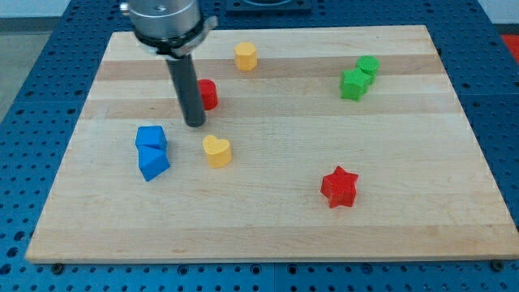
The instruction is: Move the yellow heart to the red circle
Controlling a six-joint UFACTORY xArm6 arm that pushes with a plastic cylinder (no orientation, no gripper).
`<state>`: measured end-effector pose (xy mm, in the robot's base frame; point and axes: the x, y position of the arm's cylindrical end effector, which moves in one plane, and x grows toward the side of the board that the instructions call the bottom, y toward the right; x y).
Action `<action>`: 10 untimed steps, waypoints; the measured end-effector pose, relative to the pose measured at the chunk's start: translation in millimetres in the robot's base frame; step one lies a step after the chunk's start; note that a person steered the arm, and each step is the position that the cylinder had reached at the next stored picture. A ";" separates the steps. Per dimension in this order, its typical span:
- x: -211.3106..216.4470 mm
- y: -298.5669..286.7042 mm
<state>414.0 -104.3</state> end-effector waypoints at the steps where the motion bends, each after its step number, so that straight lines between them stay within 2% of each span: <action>1: 15.4 42.9; 3: 73.4 76.8; 4: 84.3 59.9; 6: 84.3 8.0; 7: 80.9 6.5; 10: 35.5 6.5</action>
<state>449.5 -97.7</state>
